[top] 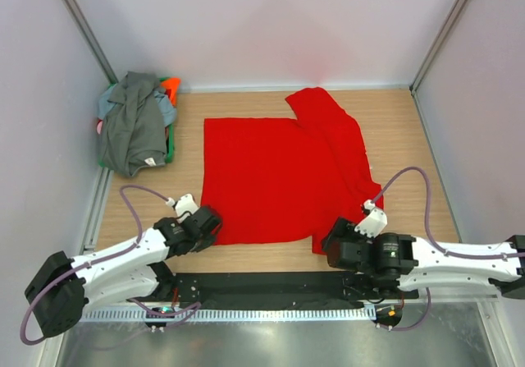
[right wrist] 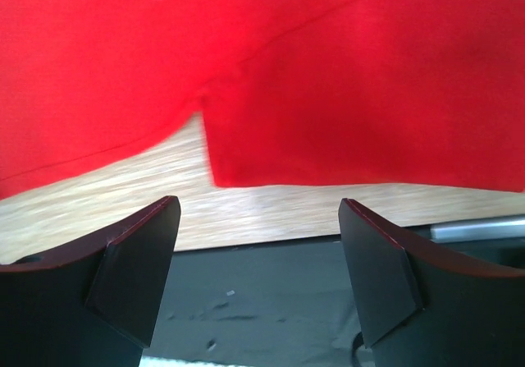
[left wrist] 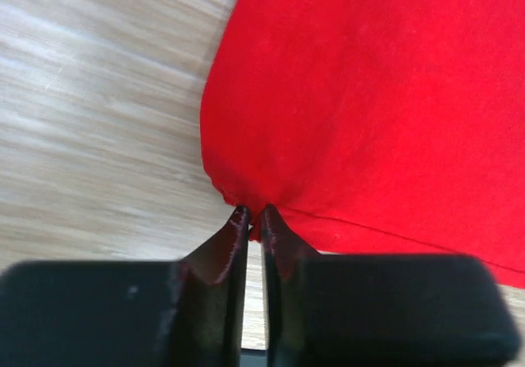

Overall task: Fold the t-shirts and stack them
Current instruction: Fold the tshirt

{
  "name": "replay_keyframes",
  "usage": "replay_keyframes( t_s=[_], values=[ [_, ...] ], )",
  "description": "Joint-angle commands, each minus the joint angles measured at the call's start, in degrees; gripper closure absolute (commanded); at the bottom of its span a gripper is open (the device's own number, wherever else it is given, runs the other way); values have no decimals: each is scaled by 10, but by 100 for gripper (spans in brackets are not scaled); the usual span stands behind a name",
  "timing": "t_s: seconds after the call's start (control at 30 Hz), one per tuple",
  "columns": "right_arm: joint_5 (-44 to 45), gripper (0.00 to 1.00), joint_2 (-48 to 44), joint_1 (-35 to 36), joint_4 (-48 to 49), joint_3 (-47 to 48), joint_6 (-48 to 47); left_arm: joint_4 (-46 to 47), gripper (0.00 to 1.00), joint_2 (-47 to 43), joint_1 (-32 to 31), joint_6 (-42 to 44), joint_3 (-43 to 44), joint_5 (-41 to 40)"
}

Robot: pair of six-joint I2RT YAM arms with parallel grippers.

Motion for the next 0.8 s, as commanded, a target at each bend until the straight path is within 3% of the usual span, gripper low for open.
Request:
replay_keyframes(
  t_s=[0.0, 0.17, 0.4, 0.53, 0.77],
  values=[
    [11, 16, 70, 3, -18, 14, 38, -10, 100, 9, -1, 18, 19, -31],
    [-10, 14, 164, 2, 8, 16, 35, -86, 100, -26, -1, 32, 87, -76],
    [-6, 18, 204, 2, 5, 20, 44, -151, 100, -131, 38, 76, 123, -102],
    [-26, 18, 234, 2, 18, 16, 46, -135, 100, -153, 84, 100, 108, -76],
    [-47, 19, 224, 2, 82, -32, 65, -85, 100, -114, 98, 115, 80, -35]
  ],
)
